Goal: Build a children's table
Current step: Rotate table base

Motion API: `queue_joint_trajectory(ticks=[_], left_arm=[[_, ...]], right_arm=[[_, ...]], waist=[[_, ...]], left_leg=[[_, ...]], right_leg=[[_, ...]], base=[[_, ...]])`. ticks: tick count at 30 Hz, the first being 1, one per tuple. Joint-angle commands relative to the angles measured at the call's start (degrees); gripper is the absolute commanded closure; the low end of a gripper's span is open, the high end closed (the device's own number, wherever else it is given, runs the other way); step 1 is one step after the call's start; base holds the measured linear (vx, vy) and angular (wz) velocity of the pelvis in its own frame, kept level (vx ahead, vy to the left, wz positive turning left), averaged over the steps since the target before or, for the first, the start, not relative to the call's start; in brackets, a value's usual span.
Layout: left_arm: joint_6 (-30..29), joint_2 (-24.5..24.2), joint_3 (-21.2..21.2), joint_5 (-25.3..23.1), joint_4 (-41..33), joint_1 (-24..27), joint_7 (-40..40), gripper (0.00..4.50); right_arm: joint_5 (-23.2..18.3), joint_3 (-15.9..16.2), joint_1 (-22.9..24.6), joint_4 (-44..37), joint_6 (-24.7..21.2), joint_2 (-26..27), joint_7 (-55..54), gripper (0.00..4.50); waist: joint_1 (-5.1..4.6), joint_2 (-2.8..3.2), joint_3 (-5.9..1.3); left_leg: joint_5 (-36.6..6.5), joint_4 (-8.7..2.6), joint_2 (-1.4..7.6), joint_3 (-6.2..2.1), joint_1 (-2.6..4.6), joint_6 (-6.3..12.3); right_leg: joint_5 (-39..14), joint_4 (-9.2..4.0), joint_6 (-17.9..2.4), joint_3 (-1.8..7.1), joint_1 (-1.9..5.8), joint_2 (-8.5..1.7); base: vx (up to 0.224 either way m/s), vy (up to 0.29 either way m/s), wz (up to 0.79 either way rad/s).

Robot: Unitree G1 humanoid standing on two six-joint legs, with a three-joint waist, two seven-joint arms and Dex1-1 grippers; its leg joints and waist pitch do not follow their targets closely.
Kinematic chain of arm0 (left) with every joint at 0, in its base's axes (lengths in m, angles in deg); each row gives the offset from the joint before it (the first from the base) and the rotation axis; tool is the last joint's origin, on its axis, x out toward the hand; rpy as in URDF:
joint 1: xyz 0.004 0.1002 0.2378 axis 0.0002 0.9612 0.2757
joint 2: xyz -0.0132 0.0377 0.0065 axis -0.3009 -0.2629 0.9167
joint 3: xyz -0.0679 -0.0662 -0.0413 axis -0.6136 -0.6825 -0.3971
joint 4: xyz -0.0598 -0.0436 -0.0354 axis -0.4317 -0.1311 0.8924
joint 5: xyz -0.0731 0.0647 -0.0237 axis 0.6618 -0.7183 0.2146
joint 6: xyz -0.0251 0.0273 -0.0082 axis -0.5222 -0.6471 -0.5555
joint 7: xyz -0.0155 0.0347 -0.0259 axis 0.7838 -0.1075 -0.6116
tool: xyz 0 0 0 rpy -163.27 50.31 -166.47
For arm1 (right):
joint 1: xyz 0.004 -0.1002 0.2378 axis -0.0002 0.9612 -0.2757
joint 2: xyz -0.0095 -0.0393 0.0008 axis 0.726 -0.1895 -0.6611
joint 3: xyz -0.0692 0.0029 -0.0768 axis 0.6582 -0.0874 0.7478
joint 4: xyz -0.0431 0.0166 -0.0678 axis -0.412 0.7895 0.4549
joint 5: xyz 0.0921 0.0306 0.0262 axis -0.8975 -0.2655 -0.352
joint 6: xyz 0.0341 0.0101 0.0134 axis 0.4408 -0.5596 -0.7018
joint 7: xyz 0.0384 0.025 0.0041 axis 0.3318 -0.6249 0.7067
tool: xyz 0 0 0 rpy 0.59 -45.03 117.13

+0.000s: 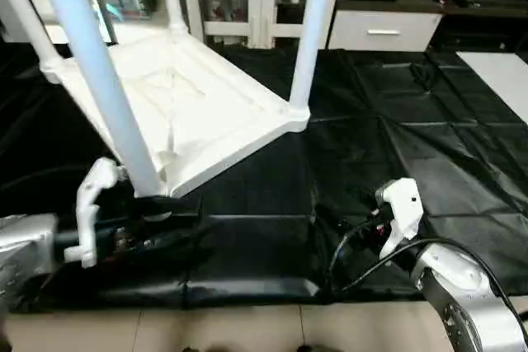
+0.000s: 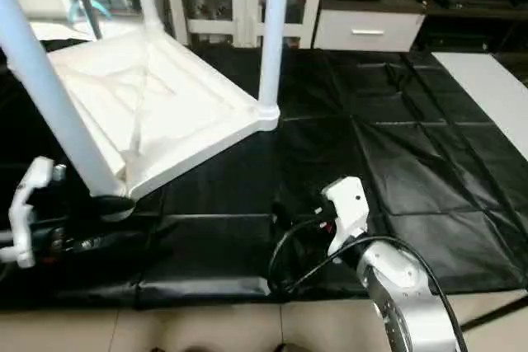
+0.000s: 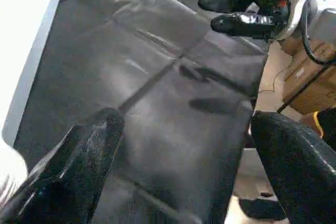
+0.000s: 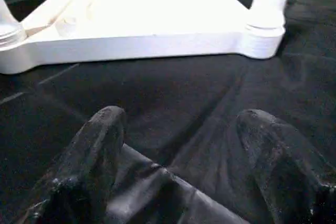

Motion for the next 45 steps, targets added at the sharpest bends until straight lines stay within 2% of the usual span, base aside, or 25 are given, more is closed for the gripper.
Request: queue_joint_trajectory(ticks=[1, 2, 7, 8, 10, 13, 16, 17, 19, 20, 22, 24, 26, 28, 31, 35, 37, 38, 40, 41, 45], left_arm=[[-0.68, -1.79, -2.36, 0.61, 0.58, 1.07, -1.03, 0.10], [-0.57, -2.43, -2.93, 0.64, 0.98, 1.61, -0.96, 0.10], [1.05, -5.00, -5.93, -0.69, 6.99, 2.10, -0.80, 0.10], [2.12, -5.85, -6.87, -1.95, 9.92, 1.57, -0.67, 0.10], [4.14, -6.77, -7.67, -3.81, 13.22, 0.71, 0.12, 0.10], [6.73, -7.38, -7.78, -5.71, 15.96, -0.50, 1.52, 0.10], [11.30, -6.92, -6.85, -7.90, 18.91, -3.23, 3.10, 0.10], [13.02, -5.66, -5.66, -8.40, 18.76, -4.90, 2.95, 0.10], [13.56, -4.71, -4.99, -8.38, 18.28, -5.76, 2.82, 0.10], [14.57, -2.08, -3.12, -8.40, 17.57, -8.24, 2.89, 0.10], [15.34, -0.73, -2.06, -8.56, 17.56, -9.66, 2.81, 0.10], [16.49, 1.16, -0.21, -9.16, 18.29, -12.12, 2.64, 0.10], [17.06, 2.43, 0.98, -9.37, 18.79, -13.67, 2.40, 0.10], [17.72, 3.73, 2.39, -9.60, 19.33, -15.25, 1.82, 0.10], [17.56, 5.54, 4.78, -9.64, 19.09, -17.23, 0.95, 0.10], [16.86, 7.65, 7.23, -9.79, 18.40, -19.13, 0.14, 0.10], [16.76, 9.02, 9.10, -10.06, 17.94, -20.09, -0.33, 0.10], [16.84, 11.67, 11.85, -10.49, 17.67, -21.92, -0.70, 0.10], [16.68, 12.64, 12.77, -10.46, 17.64, -22.61, -0.95, 0.10], [16.56, 13.54, 13.63, -10.50, 17.63, -23.26, -1.09, 0.10], [17.27, 19.83, 18.74, -11.53, 19.03, -27.56, -1.83, 0.10]], right_arm=[[-0.07, -0.03, -0.06, -0.52, 0.56, -0.40, 0.35, 0.86], [-0.05, -0.05, -0.06, -0.45, 0.61, -0.44, 0.40, 0.86], [0.05, -0.05, -0.30, -0.12, 0.74, -0.52, 0.51, 0.86], [0.14, -0.04, -0.47, 0.14, 0.85, -0.58, 0.56, 0.86], [0.15, -0.06, -0.62, 0.23, 0.85, -0.61, 0.55, 0.86], [0.18, -0.08, -0.71, 0.24, 0.86, -0.69, 0.54, 0.86], [0.17, -0.08, -0.79, 0.33, 0.93, -0.77, 0.64, 0.86], [0.22, 0.03, -0.83, 0.51, 1.05, -0.72, 0.68, 0.86], [0.30, 0.12, -0.94, 0.71, 1.12, -0.69, 0.68, 0.86], [0.53, 0.42, -1.15, 0.93, 1.35, -0.70, 0.77, 0.86], [0.59, 0.51, -1.25, 0.96, 1.43, -0.70, 0.79, 0.86], [0.61, 0.53, -1.56, 1.08, 1.45, -0.71, 0.80, 0.86], [0.63, 0.51, -1.53, 0.98, 1.46, -0.76, 0.77, 0.86], [0.65, 0.47, -1.47, 0.91, 1.48, -0.85, 0.79, 0.86], [0.80, 0.54, -1.51, 1.03, 1.62, -0.98, 0.88, 0.86], [0.87, 0.74, -1.76, 1.41, 1.94, -1.06, 0.95, 0.86], [0.99, 0.92, -1.78, 1.48, 2.05, -1.10, 1.01, 0.86], [1.17, 1.23, -1.85, 1.58, 2.16, -1.16, 1.18, 0.86], [1.19, 1.33, -1.86, 1.59, 2.17, -1.15, 1.21, 0.86], [1.20, 1.38, -1.88, 1.64, 2.19, -1.13, 1.25, 0.86], [1.28, 1.52, -2.17, 1.79, 2.25, -1.10, 1.41, 0.86]], waist=[[-0.33, 0.99, -2.76], [-0.36, 0.66, -2.71], [-0.34, 0.85, -2.71], [-0.34, 0.66, -2.71], [-0.40, 0.70, -2.81], [-0.29, 0.73, -2.85], [-0.10, 0.57, -2.88], [-0.14, 0.46, -2.87], [-0.12, 0.37, -2.78], [-0.23, 0.41, -2.42], [-0.16, 0.39, -2.68], [-0.34, 0.29, -2.90], [-0.31, 0.20, -3.02], [-0.26, 0.15, -3.10], [-0.21, -0.01, -3.20], [-0.13, 0.18, -3.43], [-0.19, -0.13, -3.51], [-0.06, -0.08, -3.56], [0.19, -0.16, -3.59], [0.31, -0.20, -3.74], [0.36, -0.44, -3.83]], left_leg=[[-23.11, -5.44, 0.74, -0.67, 1.12, -1.40], [-23.46, -5.45, 0.73, -0.64, 1.12, -1.28], [-24.23, -5.46, 0.60, -0.82, 1.30, -1.36], [-24.67, -5.49, 0.60, -0.87, 1.40, -1.36], [-24.67, -5.55, 0.63, -0.93, 1.35, -1.51], [-25.54, -5.55, 0.71, -0.94, 1.68, -1.70], [-25.74, -5.57, 0.71, -0.99, 1.69, -1.81], [-25.55, -5.65, 0.78, -1.07, 1.53, -1.97], [-26.40, -5.71, 0.84, -1.05, 1.71, -2.21], [-28.91, -5.83, 0.85, -1.16, 2.02, -2.61], [-29.59, -5.66, 0.81, -1.25, 2.39, -2.82], [-27.57, -5.65, 0.72, -1.24, 1.77, -2.67], [-26.56, -5.62, 0.74, -1.23, 1.71, -2.54], [-26.62, -5.45, 0.71, -1.12, 1.95, -2.50], [-25.82, -5.46, 0.73, -1.13, 1.68, -2.48], [-22.26, -5.32, 0.77, -0.95, 1.36, -2.13], [-21.22, -5.26, 0.78, -0.82, 1.30, -1.90], [-19.70, -5.20, 0.87, -0.71, 1.36, -1.67], [-18.55, -4.93, 0.86, -0.37, 1.63, -1.33], [-17.18, -4.92, 0.83, -0.42, 1.31, -1.21], [-14.84, -4.68, 0.79, -0.31, 1.01, -0.50]], right_leg=[[-23.44, -3.75, -7.22, 1.37, 1.93, -0.97], [-24.26, -3.92, -6.81, 1.33, 1.83, -0.90], [-26.07, -4.13, -5.81, 1.32, 1.67, -0.95], [-26.54, -4.28, -5.43, 1.30, 1.57, -0.89], [-26.17, -4.17, -5.33, 1.33, 1.68, -0.96], [-25.90, -4.31, -5.46, 1.35, 1.44, -0.96], [-25.42, -4.21, -5.88, 1.33, 1.57, -1.10], [-25.19, -4.04, -5.96, 1.37, 1.76, -1.21], [-26.09, -4.20, -5.96, 1.33, 1.64, -1.25], [-28.97, -4.53, -5.66, 1.20, 1.51, -1.31], [-30.06, -4.76, -5.30, 1.19, 1.51, -1.48], [-28.18, -4.49, -5.36, 1.26, 1.99, -1.45], [-27.27, -4.35, -5.63, 1.29, 2.07, -1.49], [-27.14, -4.42, -5.82, 1.26, 1.91, -1.40], [-26.30, -4.19, -6.11, 1.26, 2.17, -1.45], [-21.34, -3.53, -7.86, 1.38, 2.55, -1.45], [-19.75, -3.40, -8.36, 1.37, 2.65, -1.37], [-18.03, -3.22, -9.09, 1.41, 2.75, -1.37], [-16.13, -3.13, -10.11, 1.51, 2.51, -1.32], [-15.18, -2.89, -10.36, 1.51, 2.95, -1.44], [-13.78, -2.86, -10.60, 1.49, 3.31, -1.56]], base=[[0.000, 0.000, 0.00], [0.000, 0.000, 0.00], [0.000, 0.000, 0.00], [0.000, 0.000, 0.00], [0.000, 0.000, 0.00], [0.000, 0.000, 0.00], [0.000, 0.000, 0.00], [0.000, 0.000, 0.00], [0.000, 0.000, 0.00], [0.000, 0.000, 0.00], [0.000, 0.000, 0.00], [0.000, 0.000, 0.00], [0.000, 0.000, 0.00], [0.000, 0.000, 0.00], [0.000, 0.000, 0.00], [0.000, 0.000, 0.00], [0.000, 0.000, 0.00], [0.000, 0.000, 0.00], [0.000, 0.000, 0.00], [0.000, 0.000, 0.00], [0.000, 0.000, 0.00]])
